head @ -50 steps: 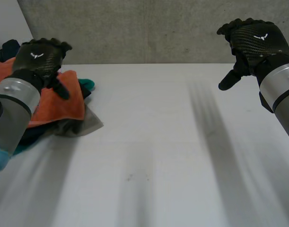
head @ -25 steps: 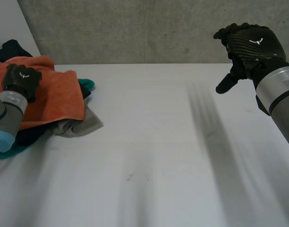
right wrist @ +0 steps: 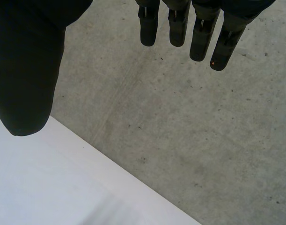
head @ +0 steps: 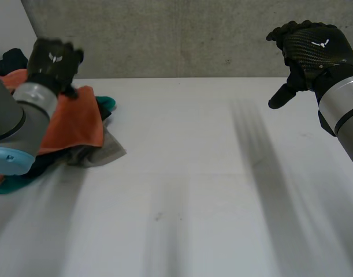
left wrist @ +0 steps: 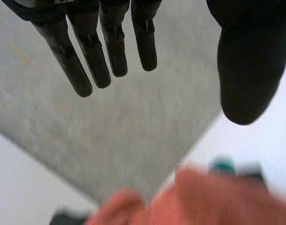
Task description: Fold the laundry.
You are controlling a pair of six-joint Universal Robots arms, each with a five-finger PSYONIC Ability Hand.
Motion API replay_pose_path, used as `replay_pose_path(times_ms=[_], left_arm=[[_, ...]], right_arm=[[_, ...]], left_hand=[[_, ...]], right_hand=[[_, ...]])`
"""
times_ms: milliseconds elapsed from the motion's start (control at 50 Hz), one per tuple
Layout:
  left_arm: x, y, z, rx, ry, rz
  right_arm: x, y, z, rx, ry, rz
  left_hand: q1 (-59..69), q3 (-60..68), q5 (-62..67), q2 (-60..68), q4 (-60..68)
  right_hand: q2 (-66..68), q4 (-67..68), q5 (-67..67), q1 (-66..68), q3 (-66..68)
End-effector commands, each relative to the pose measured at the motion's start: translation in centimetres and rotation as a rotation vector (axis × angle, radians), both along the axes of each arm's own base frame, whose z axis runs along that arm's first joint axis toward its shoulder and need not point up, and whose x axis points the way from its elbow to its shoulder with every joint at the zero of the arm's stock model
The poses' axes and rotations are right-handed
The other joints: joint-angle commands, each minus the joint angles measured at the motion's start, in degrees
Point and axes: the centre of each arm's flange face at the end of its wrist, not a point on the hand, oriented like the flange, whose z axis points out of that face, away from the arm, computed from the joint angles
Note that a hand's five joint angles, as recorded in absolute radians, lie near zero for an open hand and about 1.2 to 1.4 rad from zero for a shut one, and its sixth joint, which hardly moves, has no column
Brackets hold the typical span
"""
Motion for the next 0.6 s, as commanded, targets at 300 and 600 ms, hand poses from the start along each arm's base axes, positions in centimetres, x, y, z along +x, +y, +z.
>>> replay_pose_path(times_ms=[300, 600], left_arm=[[6.1, -5.5, -6.4, 0.077, -0.186, 0.170], [-11.4, 9.5, 6.4, -0.148, 0.225, -0.378]], right_arm=[[0.2, 0.1, -0.8, 0.025, 0.010, 0.007], [-0.1, -0.2, -0.2, 0.005, 0.004, -0.004]], left_hand=[[52.7, 52.2, 52.9, 52.4, 52.8], [52.7, 52.2, 52.9, 52.4, 52.8]], right_hand=[[-2.4, -3.0, -3.2, -1.1, -2.1], [-2.4, -3.0, -3.2, -1.1, -2.1]])
